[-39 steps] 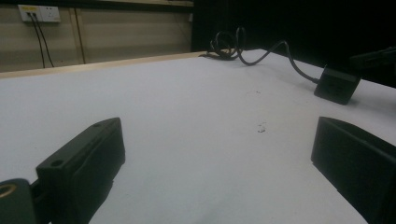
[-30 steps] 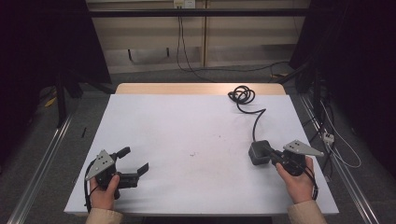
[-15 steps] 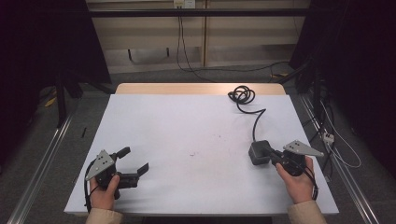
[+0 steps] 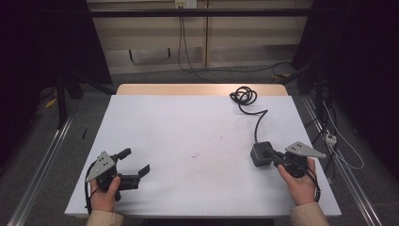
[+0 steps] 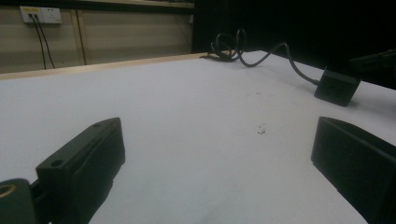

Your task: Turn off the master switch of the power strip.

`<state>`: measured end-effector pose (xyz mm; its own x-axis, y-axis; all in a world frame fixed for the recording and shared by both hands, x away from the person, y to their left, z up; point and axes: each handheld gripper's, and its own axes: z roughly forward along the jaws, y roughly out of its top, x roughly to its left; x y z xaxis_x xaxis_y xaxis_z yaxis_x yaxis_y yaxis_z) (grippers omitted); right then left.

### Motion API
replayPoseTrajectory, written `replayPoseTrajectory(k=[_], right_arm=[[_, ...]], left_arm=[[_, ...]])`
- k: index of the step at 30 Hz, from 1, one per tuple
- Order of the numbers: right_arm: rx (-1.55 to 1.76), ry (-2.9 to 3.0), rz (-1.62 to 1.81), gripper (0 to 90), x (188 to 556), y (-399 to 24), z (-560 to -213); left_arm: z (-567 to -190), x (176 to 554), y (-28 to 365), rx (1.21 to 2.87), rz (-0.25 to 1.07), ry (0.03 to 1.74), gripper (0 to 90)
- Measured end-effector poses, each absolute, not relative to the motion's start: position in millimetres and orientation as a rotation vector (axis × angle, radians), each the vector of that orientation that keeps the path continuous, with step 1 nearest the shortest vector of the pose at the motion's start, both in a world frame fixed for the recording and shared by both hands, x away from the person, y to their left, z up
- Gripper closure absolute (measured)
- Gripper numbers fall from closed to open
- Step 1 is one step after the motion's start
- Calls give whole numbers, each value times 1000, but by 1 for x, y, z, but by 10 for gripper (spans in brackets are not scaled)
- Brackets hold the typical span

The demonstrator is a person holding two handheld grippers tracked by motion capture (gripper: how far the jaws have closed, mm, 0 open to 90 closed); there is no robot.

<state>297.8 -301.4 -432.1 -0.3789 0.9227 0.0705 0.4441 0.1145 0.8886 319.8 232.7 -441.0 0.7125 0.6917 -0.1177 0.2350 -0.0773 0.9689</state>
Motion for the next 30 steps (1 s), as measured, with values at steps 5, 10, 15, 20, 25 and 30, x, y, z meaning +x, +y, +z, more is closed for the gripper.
replayPoseTrajectory(k=[5,10,15,20,25,30], right_arm=[[1321,1883,1217,900,298,-301,-432],[1323,1882,1218,900,298,-301,-432],[1316,1886,1207,900,298,-301,-432],[1316,1887,1207,900,298,-301,-432],[1316,1884,1211,900,297,-301,-432],[1313,1883,1215,900,298,-301,-432]], left_arm=[[-441,320,233,1647,445,757,26],[-441,320,233,1644,445,760,26],[-441,320,233,1643,443,763,26],[-441,320,233,1641,442,765,26],[-442,321,234,1642,442,767,26],[-441,321,234,1642,447,764,26]])
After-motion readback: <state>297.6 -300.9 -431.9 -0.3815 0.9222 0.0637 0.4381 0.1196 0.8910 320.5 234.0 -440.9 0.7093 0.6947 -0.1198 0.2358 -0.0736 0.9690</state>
